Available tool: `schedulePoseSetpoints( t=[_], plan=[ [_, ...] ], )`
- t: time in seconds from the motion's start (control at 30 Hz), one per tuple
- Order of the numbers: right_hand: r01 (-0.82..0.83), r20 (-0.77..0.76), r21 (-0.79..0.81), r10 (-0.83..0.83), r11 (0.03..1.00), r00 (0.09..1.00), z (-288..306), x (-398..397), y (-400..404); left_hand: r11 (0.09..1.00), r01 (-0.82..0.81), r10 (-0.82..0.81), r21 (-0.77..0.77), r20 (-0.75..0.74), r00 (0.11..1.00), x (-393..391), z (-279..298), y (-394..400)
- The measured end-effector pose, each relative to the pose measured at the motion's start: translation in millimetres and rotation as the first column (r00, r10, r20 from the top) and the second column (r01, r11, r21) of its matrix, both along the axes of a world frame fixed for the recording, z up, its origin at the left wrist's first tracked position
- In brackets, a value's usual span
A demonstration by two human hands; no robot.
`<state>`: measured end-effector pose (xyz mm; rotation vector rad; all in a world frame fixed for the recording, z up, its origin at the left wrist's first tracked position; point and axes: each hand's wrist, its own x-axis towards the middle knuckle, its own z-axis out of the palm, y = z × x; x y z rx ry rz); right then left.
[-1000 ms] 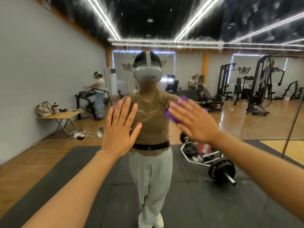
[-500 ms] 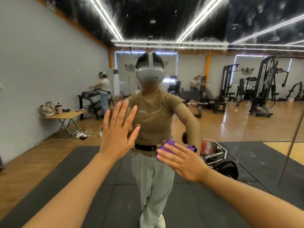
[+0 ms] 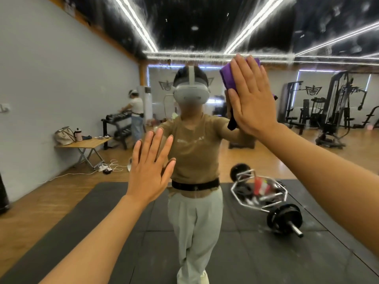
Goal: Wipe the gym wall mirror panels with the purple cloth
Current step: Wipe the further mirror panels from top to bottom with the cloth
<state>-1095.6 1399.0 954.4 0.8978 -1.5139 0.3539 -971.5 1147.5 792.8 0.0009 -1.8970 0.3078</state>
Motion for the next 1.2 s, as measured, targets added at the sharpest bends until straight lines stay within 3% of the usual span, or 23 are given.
schedulePoseSetpoints(
  t=[0.07, 0.13, 0.23, 0.33, 0.4, 0.57, 0.6, 0.67, 0.73, 0.8, 0.87, 0.97, 1.03, 1.1, 1.2],
  plan=[
    [0.003, 0.019, -0.088, -0.001, 0.996, 1.000, -12.3, 2.3, -10.0, 1.000, 0.013, -0.013, -0.004, 0.007, 1.000, 0.8, 0.8, -1.7],
    [0.011, -0.005, -0.070, -0.011, 0.997, 1.000, -44.2, 7.2, -18.7, 1.000, 0.019, -0.019, -0.012, 0.007, 1.000, 2.8, 1.5, -3.0],
    [0.010, -0.084, 0.195, 0.007, 0.981, 0.996, -115.4, 14.5, -25.2, 0.999, 0.034, -0.033, -0.030, 0.015, 0.999, 6.0, 4.5, -6.6],
    [0.038, -0.141, 0.523, 0.042, 0.852, 0.989, -203.6, 18.0, -21.6, 0.998, 0.022, -0.021, -0.060, 0.018, 1.000, 10.0, 6.3, -10.9],
    [0.150, -0.210, 0.631, -0.019, 0.761, 0.978, -246.1, 16.9, -17.1, 0.995, 0.017, -0.014, -0.093, 0.030, 0.999, 12.3, 7.0, -14.5],
    [0.190, -0.294, 0.733, 0.053, 0.653, 0.954, -231.2, 9.4, -11.0, 0.988, -0.005, 0.014, -0.157, 0.057, 0.998, 15.4, 8.9, -25.3],
    [0.189, -0.296, 0.740, 0.059, 0.645, 0.953, -215.2, 8.4, -10.4, 0.988, -0.005, 0.014, -0.157, 0.055, 0.998, 15.1, 8.7, -25.4],
    [0.143, -0.253, 0.665, 0.041, 0.733, 0.967, -173.4, 7.8, -11.7, 0.988, 0.000, 0.008, -0.152, 0.052, 0.999, 14.0, 7.8, -24.2],
    [0.090, -0.189, 0.476, 0.002, 0.875, 0.982, -121.0, 10.6, -16.2, 0.989, 0.002, 0.006, -0.147, 0.052, 0.999, 13.7, 7.3, -23.5],
    [0.080, -0.129, 0.272, -0.046, 0.959, 0.991, -75.4, 13.1, -19.4, 0.990, 0.006, 0.002, -0.142, 0.058, 0.998, 14.5, 7.3, -23.0],
    [0.074, -0.074, 0.137, -0.064, 0.988, 0.995, -53.1, 13.8, -23.3, 0.992, 0.025, -0.018, -0.124, 0.058, 0.998, 16.4, 8.2, -20.9],
    [0.054, -0.046, 0.028, -0.052, 0.998, 0.998, -69.0, 15.6, -37.0, 0.995, 0.095, -0.094, -0.020, 0.046, 0.995, 20.0, 9.8, -13.5],
    [0.015, -0.079, 0.090, -0.008, 0.996, 0.997, -102.4, 19.8, -45.4, 0.992, 0.120, -0.121, 0.043, 0.040, 0.992, 21.7, 13.0, -11.0],
    [-0.036, -0.095, 0.280, 0.065, 0.959, 0.993, -150.4, 23.9, -47.2, 0.995, 0.096, -0.097, 0.036, 0.047, 0.994, 23.1, 15.5, -13.4],
    [0.099, -0.173, 0.556, -0.002, 0.825, 0.985, -231.6, 27.3, -41.9, 0.999, 0.032, -0.030, -0.026, 0.078, 0.997, 24.8, 13.7, -23.5]
  ],
)
